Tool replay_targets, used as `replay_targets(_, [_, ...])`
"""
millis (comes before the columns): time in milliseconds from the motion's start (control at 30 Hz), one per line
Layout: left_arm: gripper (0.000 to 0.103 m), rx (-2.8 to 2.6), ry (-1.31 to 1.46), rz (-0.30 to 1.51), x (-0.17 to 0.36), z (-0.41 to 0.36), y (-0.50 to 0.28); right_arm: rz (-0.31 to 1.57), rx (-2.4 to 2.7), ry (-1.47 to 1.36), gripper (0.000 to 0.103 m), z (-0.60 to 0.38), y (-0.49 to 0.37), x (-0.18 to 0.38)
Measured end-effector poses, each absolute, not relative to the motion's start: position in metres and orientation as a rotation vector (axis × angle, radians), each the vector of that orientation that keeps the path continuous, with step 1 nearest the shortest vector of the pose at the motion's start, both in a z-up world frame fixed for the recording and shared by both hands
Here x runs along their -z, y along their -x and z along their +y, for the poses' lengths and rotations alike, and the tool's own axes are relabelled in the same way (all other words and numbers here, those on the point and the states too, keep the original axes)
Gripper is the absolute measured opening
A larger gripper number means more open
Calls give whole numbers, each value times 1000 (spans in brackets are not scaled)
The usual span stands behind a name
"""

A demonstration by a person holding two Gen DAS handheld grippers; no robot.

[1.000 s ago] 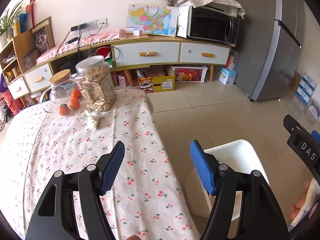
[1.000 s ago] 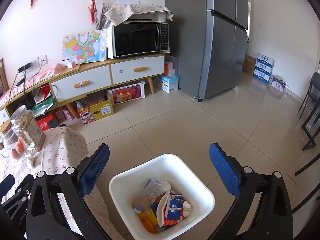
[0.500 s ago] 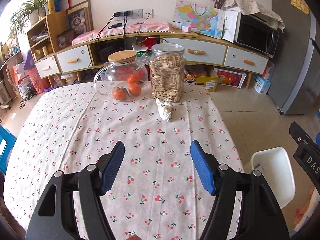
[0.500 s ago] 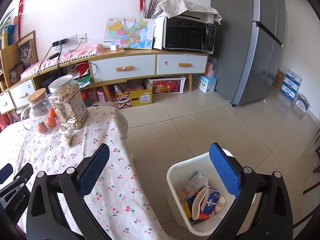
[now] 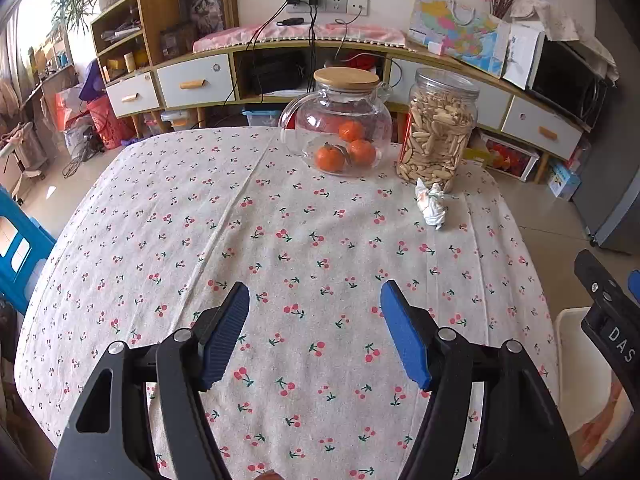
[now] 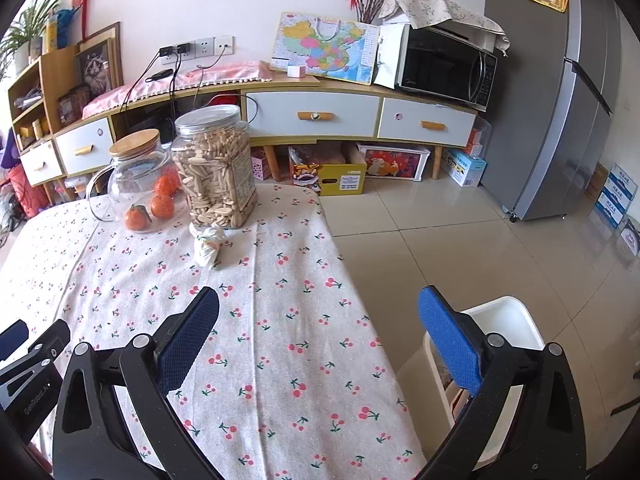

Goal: Collect trash
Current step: 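Move both tools back over the table, then grasp the crumpled white paper beside the seed jar with the right gripper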

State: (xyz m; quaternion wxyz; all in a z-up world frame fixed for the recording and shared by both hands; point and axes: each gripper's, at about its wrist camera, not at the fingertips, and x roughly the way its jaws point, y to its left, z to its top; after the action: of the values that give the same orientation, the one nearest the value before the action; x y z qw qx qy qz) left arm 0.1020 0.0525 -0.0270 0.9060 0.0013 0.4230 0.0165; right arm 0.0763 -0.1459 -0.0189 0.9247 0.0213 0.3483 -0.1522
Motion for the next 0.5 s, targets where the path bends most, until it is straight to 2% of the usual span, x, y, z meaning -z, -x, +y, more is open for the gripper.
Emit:
replay_targets(300, [67, -67, 32, 916, 29, 100, -107, 851, 197, -20, 96, -113, -140, 47])
replay_targets(500, [67, -68, 43, 962, 36, 104, -107, 935, 171, -85, 95, -109, -204, 81])
